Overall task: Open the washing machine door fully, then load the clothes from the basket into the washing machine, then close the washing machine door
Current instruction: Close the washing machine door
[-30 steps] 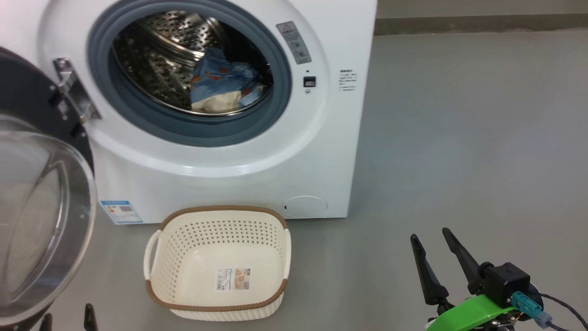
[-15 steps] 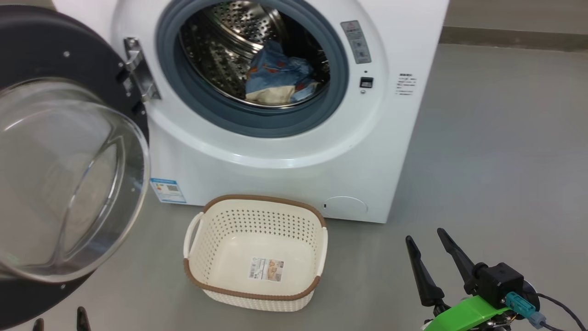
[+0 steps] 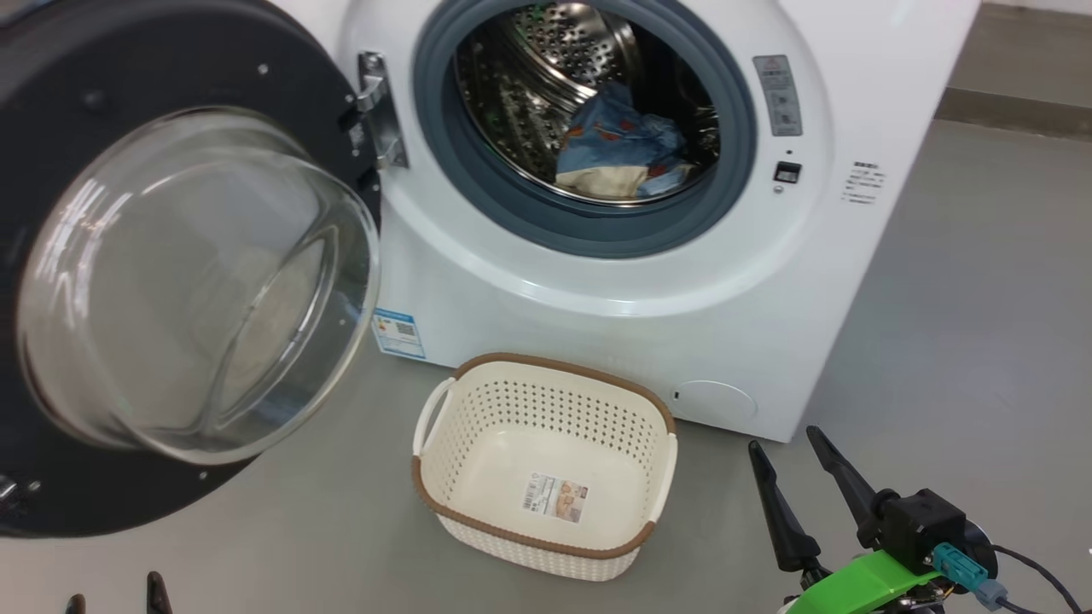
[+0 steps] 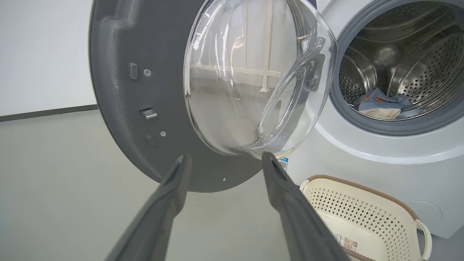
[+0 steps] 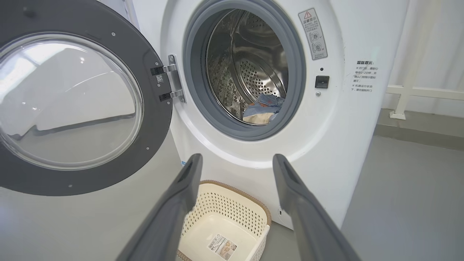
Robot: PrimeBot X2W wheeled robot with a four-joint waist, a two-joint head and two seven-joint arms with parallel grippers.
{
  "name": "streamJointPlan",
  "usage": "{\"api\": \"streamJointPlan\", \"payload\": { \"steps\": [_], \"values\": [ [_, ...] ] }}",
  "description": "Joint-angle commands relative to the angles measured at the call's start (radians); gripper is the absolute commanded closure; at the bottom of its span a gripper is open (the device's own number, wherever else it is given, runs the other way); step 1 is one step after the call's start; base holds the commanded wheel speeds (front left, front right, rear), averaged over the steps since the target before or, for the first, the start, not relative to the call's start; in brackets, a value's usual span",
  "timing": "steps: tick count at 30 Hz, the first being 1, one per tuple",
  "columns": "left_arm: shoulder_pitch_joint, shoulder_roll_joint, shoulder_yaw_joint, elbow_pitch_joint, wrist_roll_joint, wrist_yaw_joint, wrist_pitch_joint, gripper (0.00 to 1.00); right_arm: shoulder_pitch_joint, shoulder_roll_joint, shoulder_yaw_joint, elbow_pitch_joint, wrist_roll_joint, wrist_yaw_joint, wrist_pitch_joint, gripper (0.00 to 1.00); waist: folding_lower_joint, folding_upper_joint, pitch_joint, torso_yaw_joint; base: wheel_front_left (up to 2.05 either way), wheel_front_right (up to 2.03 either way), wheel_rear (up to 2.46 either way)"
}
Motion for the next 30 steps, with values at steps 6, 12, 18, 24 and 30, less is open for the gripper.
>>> {"api": "streamJointPlan", "payload": {
  "steps": [6,12,18,24,30],
  "values": [
    [-0.017,0.012,0.022,-0.022,-0.009,0.025,-0.005,0.0,-0.018,0.001,0.027,-0.017,-0.009,0.003,-0.005,0.0,0.0,0.0,-0.017,0.077,0.0,0.0,0.0],
    [-0.009,0.012,0.017,-0.022,-0.014,0.038,-0.005,0.0,-0.02,0.001,0.029,-0.013,-0.007,0.003,-0.005,0.0,0.0,0.0,-0.02,0.11,0.0,0.0,0.0],
    [-0.002,0.012,0.019,-0.031,-0.032,0.056,-0.005,0.0,-0.037,0.001,0.044,-0.007,-0.013,0.003,-0.005,0.0,0.0,0.0,-0.005,0.119,0.0,0.0,0.0],
    [0.004,0.012,0.022,-0.043,-0.049,0.067,-0.005,0.0,-0.057,0.001,0.051,0.006,-0.02,0.003,-0.005,0.0,0.0,0.0,0.008,0.126,0.0,0.0,0.0],
    [0.006,0.012,0.022,-0.045,-0.053,0.072,-0.005,0.0,-0.067,0.001,0.054,0.015,-0.02,0.003,-0.005,0.0,0.0,0.0,0.011,0.128,0.0,0.0,0.0]
  ]
}}
